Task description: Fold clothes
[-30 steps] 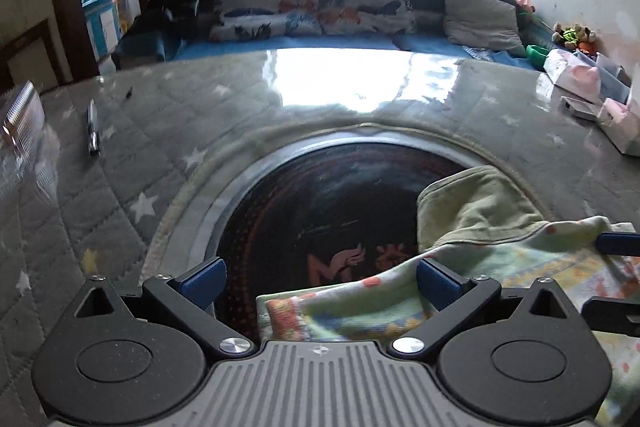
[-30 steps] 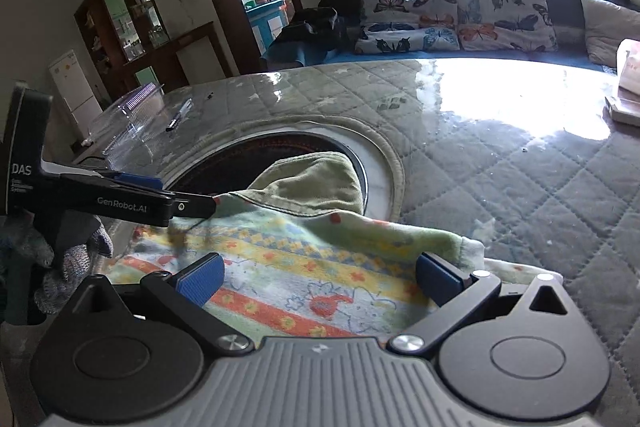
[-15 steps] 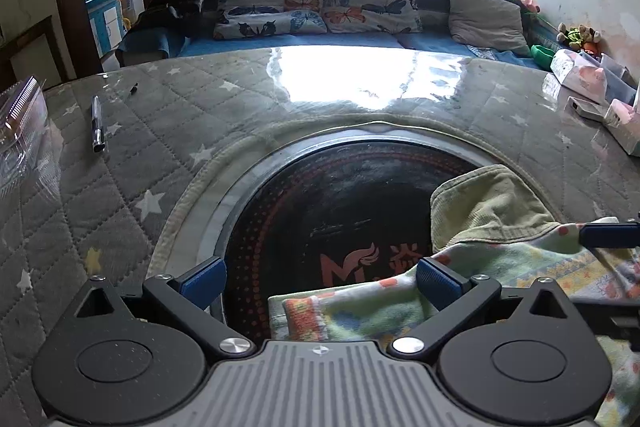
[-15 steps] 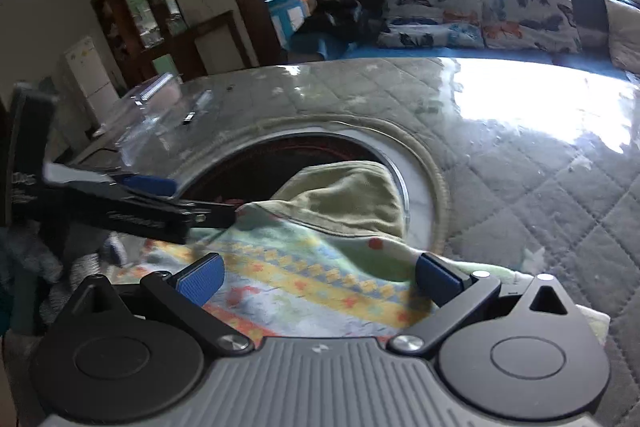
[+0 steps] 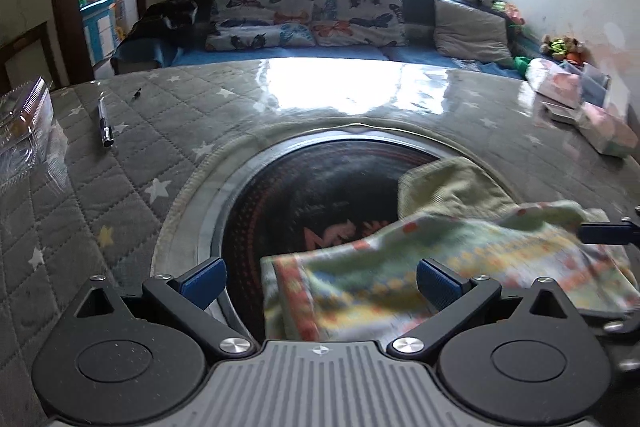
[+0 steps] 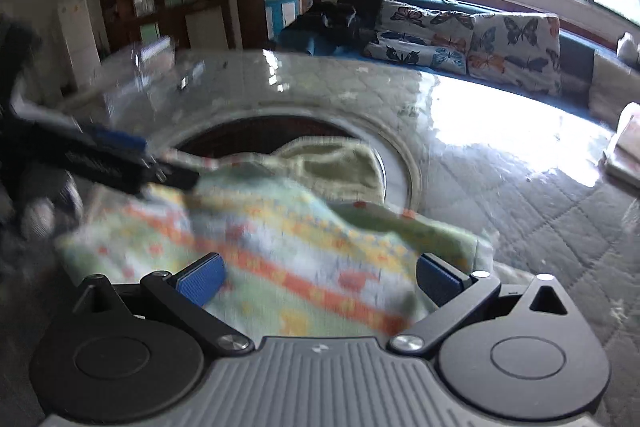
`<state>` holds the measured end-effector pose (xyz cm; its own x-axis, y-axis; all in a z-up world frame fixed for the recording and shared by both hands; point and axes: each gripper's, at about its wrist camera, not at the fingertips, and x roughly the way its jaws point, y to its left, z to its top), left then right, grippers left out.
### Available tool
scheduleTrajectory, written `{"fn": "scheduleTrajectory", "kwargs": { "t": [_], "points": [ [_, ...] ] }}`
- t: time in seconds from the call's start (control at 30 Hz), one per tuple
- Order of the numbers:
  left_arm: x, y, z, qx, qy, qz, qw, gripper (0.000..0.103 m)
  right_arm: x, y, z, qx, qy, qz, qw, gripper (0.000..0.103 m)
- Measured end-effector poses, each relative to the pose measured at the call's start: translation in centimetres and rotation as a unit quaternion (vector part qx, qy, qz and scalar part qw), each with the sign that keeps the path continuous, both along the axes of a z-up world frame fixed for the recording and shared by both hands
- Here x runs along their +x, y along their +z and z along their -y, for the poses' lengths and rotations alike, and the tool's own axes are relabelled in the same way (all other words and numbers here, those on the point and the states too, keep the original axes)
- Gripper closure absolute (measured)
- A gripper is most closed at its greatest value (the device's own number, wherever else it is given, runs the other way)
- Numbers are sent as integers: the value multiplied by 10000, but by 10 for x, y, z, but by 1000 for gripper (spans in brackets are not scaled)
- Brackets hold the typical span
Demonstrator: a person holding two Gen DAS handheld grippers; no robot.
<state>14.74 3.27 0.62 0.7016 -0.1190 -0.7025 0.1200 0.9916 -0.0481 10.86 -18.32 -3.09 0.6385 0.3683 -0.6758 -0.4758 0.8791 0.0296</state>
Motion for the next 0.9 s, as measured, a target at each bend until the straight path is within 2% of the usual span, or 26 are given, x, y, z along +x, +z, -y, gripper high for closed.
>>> {"fn": "scheduleTrajectory", "kwargs": {
  "t": [0.27,0.4,0.53,0.6,0.9],
  "points": [
    [-45,-4,4,145,-108,169,9997,0,-32,5,-12,-92,104,536,9985,0],
    [-61,-10,5,224,-138,214,9994,0,-47,-5,-23,-383,338,665,9965,0],
    [-72,-15,6,330,-111,355,9988,0,-55,2,-29,-450,381,929,9939,0],
    [-76,-16,5,324,-95,418,9986,0,-58,1,-32,-483,462,929,9934,0],
    [-84,-20,-5,208,57,453,9987,0,-62,1,-19,-488,147,996,9937,0]
  ]
}}
